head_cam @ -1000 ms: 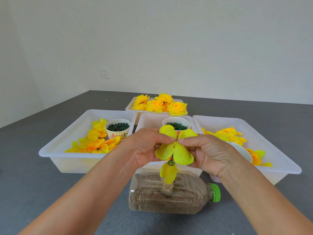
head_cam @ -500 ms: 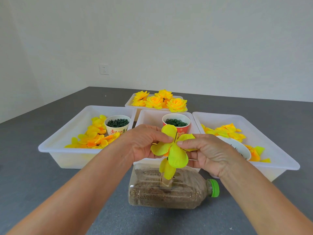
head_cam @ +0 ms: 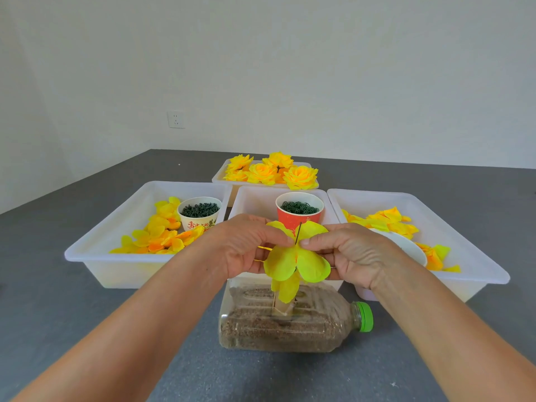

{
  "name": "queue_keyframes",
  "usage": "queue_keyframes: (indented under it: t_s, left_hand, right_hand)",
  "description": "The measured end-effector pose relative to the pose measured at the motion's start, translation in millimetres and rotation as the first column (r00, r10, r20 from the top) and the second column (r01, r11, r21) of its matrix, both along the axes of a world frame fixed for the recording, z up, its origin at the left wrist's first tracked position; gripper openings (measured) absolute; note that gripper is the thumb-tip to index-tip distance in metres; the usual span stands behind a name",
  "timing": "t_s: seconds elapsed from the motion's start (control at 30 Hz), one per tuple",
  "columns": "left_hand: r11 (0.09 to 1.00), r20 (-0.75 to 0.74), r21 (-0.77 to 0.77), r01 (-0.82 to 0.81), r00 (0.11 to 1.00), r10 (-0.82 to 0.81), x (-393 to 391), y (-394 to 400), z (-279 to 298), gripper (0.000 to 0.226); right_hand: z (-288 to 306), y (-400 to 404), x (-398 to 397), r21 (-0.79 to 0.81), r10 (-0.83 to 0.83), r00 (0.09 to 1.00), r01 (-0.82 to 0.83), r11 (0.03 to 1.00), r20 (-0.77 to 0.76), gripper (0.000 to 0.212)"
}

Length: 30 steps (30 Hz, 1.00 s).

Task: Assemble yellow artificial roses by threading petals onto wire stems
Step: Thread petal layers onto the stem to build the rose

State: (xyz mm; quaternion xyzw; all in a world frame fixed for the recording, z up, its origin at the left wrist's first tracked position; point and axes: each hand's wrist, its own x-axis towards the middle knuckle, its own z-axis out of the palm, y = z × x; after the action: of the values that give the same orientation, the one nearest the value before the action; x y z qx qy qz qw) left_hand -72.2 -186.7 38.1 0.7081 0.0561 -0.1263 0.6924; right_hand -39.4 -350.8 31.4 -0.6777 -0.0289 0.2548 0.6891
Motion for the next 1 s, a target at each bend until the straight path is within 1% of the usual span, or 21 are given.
queue_keyframes:
  t_s: [0.17, 0.33, 0.5, 0.63, 0.7, 0.77, 1.0]
  left_hand:
    - [1.0, -0.017, -0.022, -0.006, 1.0, 0.006, 0, 0, -4, 0.013]
    - [1.0, -0.028, -0.012, -0.002, 1.0, 0.002, 2, 1, -6, 0.013]
    - [1.0, -0.04, 0.027, -0.008, 0.999, 0.009, 4, 1, -9, 0.013]
    - [0.999, -0.057, 0.022, -0.029, 0.998, 0.03, 4, 2, -10, 0.023]
    - [0.999, -0.057, 0.024, -0.024, 0.998, 0.025, 3, 3, -10, 0.031]
    - [1.0, -0.052, 0.021, -0.009, 0.999, 0.01, 3, 4, -10, 0.034]
    - [1.0, -0.054, -0.003, 0.017, 0.998, -0.017, 2, 6, -10, 0.03]
  right_hand:
    - [-4, 1, 0, -0.023, 0.002, 1.0, -0.002, 1.0, 0.015, 0.041]
    - [-8, -2, -2, -0.041, 0.018, 1.0, -0.017, 0.999, 0.022, 0.035]
    - [-10, -4, -2, -0.064, 0.015, 1.0, -0.013, 0.998, 0.026, 0.035]
    - [-12, -3, 0, -0.08, 0.018, 0.999, -0.016, 0.997, 0.028, 0.034]
    - [-12, -2, 0, -0.077, 0.022, 0.999, -0.019, 0.997, 0.031, 0.033]
    - [-12, -1, -1, -0.075, 0.027, 0.999, -0.025, 0.997, 0.034, 0.034]
    - [-10, 0, -2, -0.048, 0.037, 0.999, -0.035, 0.998, 0.036, 0.038]
